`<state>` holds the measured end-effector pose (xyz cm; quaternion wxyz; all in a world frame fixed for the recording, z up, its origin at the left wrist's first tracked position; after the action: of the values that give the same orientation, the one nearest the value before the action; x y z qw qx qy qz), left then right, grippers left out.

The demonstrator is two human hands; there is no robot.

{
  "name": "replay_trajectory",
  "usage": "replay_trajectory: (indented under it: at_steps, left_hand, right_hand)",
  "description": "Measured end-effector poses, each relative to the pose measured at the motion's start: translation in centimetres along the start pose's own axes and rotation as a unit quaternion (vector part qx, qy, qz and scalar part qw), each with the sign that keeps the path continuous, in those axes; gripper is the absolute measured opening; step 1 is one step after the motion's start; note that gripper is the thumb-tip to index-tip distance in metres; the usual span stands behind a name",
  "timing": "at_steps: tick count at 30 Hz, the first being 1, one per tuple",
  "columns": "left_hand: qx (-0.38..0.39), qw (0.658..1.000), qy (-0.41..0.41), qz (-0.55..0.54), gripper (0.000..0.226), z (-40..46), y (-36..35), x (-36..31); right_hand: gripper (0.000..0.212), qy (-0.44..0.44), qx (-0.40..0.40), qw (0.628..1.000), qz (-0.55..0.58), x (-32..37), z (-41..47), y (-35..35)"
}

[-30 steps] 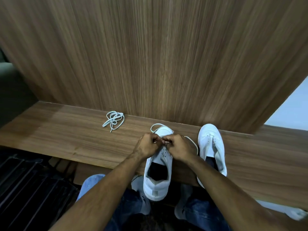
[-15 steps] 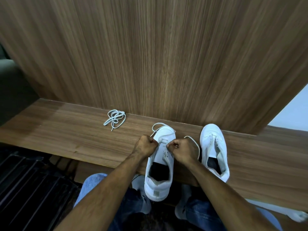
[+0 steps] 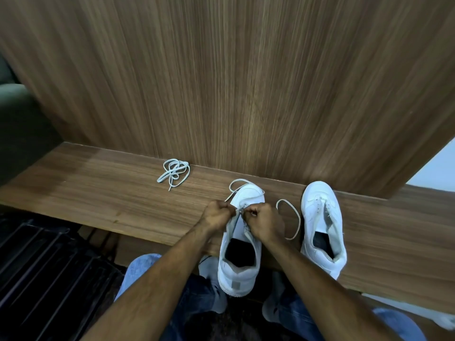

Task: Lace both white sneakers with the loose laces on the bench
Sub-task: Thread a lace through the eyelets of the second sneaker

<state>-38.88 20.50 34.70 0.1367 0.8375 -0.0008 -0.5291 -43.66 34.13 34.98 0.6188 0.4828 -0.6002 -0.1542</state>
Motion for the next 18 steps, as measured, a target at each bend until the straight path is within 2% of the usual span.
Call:
replay_trajectory:
  at_steps: [2,4,8,11,14,18]
  left_hand:
    - [0.016,0.995,0.028,-0.094,0.019,-0.5,0.0,-0.3]
    - [0.039,0.99,0.041,-0.127,0.021,-0.5,0.0,-0.6]
    - [0.048,0.995,0.047,-0.07,0.028,0.0,0.0,-1.0]
    - [0.029,0.997,0.042,-0.057,0.024,0.2,0.5,-1.5]
    - [0.005,0.984,0.028,-0.178,0.018,0.2,1.7,-2.7]
    - [-0.04,0.917,-0.051,-0.394,0.028,-0.2,5.1,-6.5]
  right_hand:
    - [0.016,0.013,0.007,1.0,-0.01,0.0,0.3,-0.3]
    - [0.017,0.02,0.01,1.0,-0.014,0.0,0.5,-0.5]
    - [0.021,0.032,0.024,0.999,0.019,-0.3,0.6,-0.4]
    - [0.037,0.055,0.025,0.997,0.039,-1.0,-0.1,0.1]
    - [0.05,0.079,0.052,0.996,0.004,-1.9,-0.8,0.1]
    - [0.069,0.101,0.063,0.993,-0.018,-2.6,-1.3,0.1]
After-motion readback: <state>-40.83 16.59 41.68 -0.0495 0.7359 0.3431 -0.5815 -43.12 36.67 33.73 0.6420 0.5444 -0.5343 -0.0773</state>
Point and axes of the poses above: each hand's wrist, its own z-axis towards the middle knuckle, its own y-axis out of the back of the hand, x = y × z, the point moved 2 cm from there along z, towards the middle knuckle, and after that the axes turned 10 degrees about x, right-handed, at the moved point
